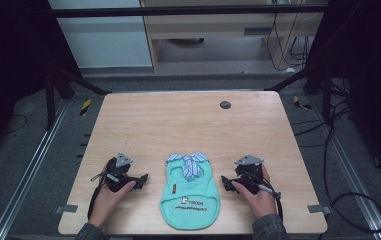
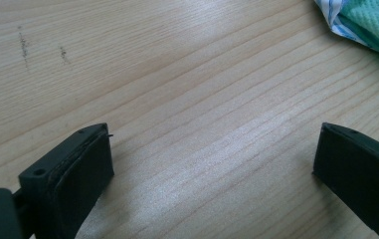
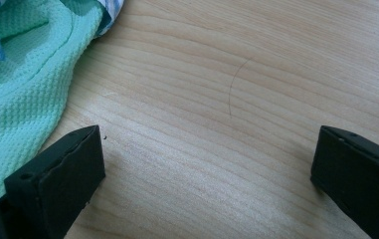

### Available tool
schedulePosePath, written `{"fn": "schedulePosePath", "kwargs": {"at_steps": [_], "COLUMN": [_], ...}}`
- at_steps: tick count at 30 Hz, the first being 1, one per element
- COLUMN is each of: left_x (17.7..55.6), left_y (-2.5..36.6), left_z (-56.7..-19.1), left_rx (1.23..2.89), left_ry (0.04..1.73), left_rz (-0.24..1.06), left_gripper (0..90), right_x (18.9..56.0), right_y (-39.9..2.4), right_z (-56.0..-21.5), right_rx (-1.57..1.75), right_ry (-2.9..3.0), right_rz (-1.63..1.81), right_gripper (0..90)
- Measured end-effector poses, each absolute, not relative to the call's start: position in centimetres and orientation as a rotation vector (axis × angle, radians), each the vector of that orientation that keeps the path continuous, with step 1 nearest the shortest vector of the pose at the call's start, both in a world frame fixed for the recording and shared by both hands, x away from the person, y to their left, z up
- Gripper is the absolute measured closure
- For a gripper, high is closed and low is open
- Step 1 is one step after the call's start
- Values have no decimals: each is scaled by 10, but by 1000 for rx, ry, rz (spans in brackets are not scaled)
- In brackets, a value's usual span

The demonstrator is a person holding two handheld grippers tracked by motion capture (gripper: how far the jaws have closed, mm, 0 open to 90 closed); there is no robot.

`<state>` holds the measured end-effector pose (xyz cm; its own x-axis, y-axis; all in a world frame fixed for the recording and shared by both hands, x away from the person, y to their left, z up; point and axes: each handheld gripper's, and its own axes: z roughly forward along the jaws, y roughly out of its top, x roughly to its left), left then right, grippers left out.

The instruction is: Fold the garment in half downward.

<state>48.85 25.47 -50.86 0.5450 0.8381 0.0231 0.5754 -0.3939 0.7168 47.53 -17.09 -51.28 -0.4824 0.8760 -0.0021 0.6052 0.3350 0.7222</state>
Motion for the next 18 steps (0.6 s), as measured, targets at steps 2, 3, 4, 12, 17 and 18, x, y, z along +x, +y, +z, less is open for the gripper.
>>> {"fn": "schedulePosePath", "kwargs": {"at_steps": [2, 3, 4, 12, 17, 18], "left_x": [489, 489, 491, 507, 523, 525], "left_y": [255, 255, 254, 247, 227, 222], "left_z": [-509, -509, -508, -481, -451, -445], "left_rx": [2118, 2118, 2133, 2214, 2281, 2313], "left_ry": [1129, 1129, 1122, 1122, 1094, 1072], "left_rz": [501, 501, 489, 321, 246, 261], "left_gripper": [16, 14, 15, 117, 146, 155], "right_x": [475, 475, 475, 486, 495, 499], "right_y": [-170, -170, -170, -165, -153, -150], "right_z": [-513, -513, -513, -491, -467, -462], "right_rx": [1316, 1316, 1331, 1277, 1252, 1238], "right_ry": [2204, 2204, 2193, 2347, 2398, 2405], "right_rz": [942, 942, 938, 850, 789, 780], "right_gripper": [8, 8, 8, 151, 214, 225]}}
